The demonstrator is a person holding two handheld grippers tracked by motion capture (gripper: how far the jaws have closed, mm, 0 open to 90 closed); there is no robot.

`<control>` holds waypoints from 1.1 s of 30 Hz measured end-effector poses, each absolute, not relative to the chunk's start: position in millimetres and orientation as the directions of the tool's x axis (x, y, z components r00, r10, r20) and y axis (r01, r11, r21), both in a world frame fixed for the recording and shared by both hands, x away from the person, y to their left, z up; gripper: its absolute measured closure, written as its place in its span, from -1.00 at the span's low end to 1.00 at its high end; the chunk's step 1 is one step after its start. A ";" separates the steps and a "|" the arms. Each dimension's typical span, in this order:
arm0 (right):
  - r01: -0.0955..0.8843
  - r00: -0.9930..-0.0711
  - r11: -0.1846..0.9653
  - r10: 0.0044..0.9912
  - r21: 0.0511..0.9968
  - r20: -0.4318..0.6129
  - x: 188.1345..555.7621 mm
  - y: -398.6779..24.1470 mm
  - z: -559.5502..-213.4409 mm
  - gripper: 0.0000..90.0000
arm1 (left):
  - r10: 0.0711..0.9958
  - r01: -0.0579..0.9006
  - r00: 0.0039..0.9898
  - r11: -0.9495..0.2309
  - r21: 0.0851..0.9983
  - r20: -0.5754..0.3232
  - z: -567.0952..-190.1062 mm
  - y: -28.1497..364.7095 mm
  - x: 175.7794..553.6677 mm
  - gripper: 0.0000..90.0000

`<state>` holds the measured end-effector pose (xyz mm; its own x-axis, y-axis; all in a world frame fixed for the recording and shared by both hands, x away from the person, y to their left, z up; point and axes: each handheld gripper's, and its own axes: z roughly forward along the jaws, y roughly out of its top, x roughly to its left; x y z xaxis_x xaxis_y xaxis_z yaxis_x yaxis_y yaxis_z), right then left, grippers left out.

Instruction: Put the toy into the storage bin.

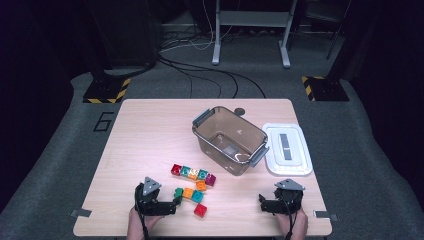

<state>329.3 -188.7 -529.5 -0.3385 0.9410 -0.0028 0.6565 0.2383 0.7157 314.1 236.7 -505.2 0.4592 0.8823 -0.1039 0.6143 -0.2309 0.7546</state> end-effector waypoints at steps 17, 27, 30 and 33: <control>0.657 -0.340 0.239 0.940 0.715 -0.001 329.8 -189.0 -529.6 -1.00 | 0.846 0.591 0.520 -0.255 0.765 -0.119 -516.9 227.7 312.4 -0.18; 0.657 -0.338 0.236 0.941 0.716 -0.001 330.1 -188.9 -529.6 -1.00 | 0.844 0.569 0.530 -0.282 0.772 -0.082 -521.7 223.2 310.1 0.36; 0.657 -0.338 0.236 0.941 0.716 -0.001 330.2 -188.9 -529.6 -1.00 | 0.851 0.564 0.520 -0.275 0.779 -0.076 -522.7 223.1 309.4 0.45; 0.657 -0.338 0.236 0.941 0.716 -0.001 330.2 -188.9 -529.6 -1.00 | 0.853 0.562 0.516 -0.271 0.781 -0.075 -522.9 224.3 309.8 0.47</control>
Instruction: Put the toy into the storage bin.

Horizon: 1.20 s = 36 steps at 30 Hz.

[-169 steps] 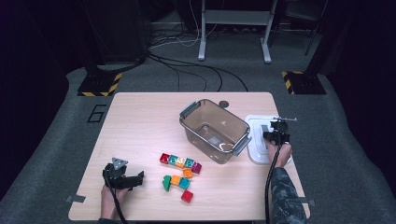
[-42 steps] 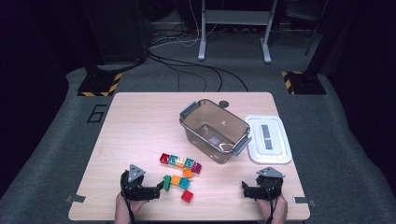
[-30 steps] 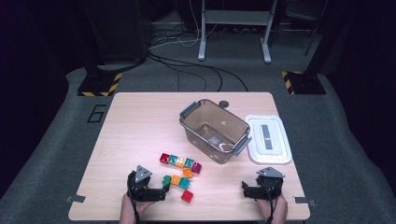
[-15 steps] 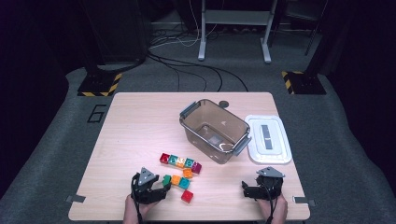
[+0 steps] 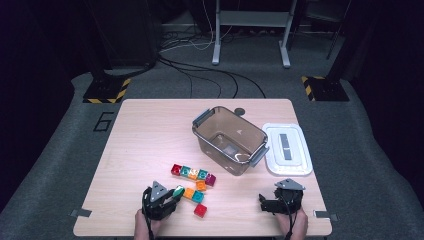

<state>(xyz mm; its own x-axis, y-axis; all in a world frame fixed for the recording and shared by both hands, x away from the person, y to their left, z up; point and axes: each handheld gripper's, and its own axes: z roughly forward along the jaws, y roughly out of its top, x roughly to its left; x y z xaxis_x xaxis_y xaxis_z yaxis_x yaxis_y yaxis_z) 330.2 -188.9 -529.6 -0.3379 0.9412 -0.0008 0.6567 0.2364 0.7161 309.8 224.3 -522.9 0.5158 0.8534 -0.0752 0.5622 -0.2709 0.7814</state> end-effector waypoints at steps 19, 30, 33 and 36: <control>0.656 -0.338 0.236 0.941 0.716 -0.001 330.3 -188.9 -529.6 -1.00 | 0.837 0.519 0.541 -0.250 0.818 -0.088 -489.7 239.6 312.0 0.48; 0.656 -0.337 0.236 0.941 0.717 -0.001 330.2 -189.0 -529.6 -1.00 | 0.835 0.496 0.545 -0.248 0.832 -0.076 -469.5 247.1 320.1 0.48; 0.656 -0.337 0.236 0.941 0.717 -0.001 330.2 -189.0 -529.6 -1.00 | 0.830 0.491 0.553 -0.248 0.835 -0.078 -464.9 247.4 322.1 0.48; 0.656 -0.337 0.236 0.941 0.717 -0.001 330.2 -189.0 -529.6 -1.00 | 0.827 0.478 0.557 -0.250 0.842 -0.071 -460.4 246.8 325.0 0.48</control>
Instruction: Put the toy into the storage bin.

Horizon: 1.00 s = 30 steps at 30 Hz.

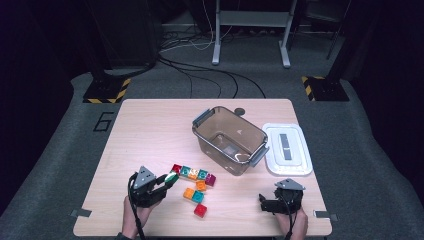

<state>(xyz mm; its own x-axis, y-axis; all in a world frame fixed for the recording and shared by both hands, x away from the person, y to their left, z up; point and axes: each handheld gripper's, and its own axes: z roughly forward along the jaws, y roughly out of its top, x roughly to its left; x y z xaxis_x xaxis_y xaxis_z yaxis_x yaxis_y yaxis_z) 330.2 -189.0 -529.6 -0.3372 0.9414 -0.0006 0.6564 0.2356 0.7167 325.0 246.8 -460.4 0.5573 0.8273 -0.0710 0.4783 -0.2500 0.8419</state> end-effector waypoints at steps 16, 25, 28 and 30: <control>0.656 -0.337 0.235 0.942 0.717 0.000 330.1 -189.0 -529.6 -1.00 | 0.792 0.424 0.609 -0.295 0.856 -0.029 -433.2 228.0 340.3 0.48; 0.657 -0.337 0.235 0.942 0.717 0.000 330.1 -189.0 -529.6 -1.00 | 0.770 0.398 0.638 -0.304 0.865 -0.022 -415.7 216.2 347.8 0.48; 0.656 -0.337 0.235 0.941 0.717 0.000 330.1 -189.0 -529.6 -1.00 | 0.765 0.387 0.644 -0.312 0.868 -0.012 -410.5 212.6 350.9 0.48; 0.656 -0.337 0.235 0.942 0.717 -0.001 330.1 -189.0 -529.6 -1.00 | 0.762 0.380 0.647 -0.313 0.870 -0.008 -407.2 210.2 353.6 0.48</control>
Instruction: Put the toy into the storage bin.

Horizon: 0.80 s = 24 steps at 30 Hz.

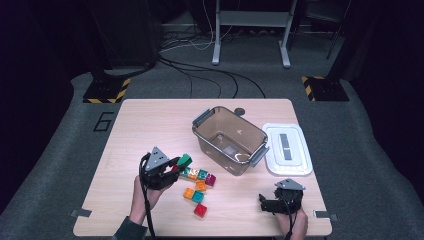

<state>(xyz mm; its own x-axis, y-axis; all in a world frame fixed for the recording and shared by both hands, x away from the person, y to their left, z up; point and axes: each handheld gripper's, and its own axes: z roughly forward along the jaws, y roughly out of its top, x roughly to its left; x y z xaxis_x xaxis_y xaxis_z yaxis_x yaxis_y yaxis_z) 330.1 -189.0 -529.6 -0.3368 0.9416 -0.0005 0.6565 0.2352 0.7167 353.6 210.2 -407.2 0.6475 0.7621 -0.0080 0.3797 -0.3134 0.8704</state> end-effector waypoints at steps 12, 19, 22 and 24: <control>0.656 -0.337 0.235 0.942 0.717 -0.001 330.1 -189.0 -529.6 -1.00 | 0.744 0.353 0.668 -0.339 0.872 0.018 -391.8 201.9 370.6 0.48; 0.657 -0.335 0.234 0.942 0.717 0.000 330.1 -189.0 -529.6 -1.00 | 0.736 0.336 0.677 -0.345 0.876 0.030 -382.2 198.9 380.1 0.48; 0.657 -0.335 0.234 0.942 0.717 0.000 330.1 -189.0 -529.6 -1.00 | 0.728 0.327 0.684 -0.364 0.872 0.047 -377.3 195.4 385.4 0.48; 0.657 -0.335 0.234 0.942 0.717 0.000 330.1 -189.0 -529.6 -1.00 | 0.728 0.327 0.684 -0.365 0.871 0.048 -373.1 193.3 388.9 0.48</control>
<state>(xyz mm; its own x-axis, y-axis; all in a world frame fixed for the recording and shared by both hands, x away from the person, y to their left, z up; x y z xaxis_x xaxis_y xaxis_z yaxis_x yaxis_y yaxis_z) 330.1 -189.0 -529.6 -0.3353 0.9421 -0.0003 0.6567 0.2340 0.7169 388.9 193.3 -373.1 0.6839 0.7280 0.0481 0.3274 -0.3652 0.8715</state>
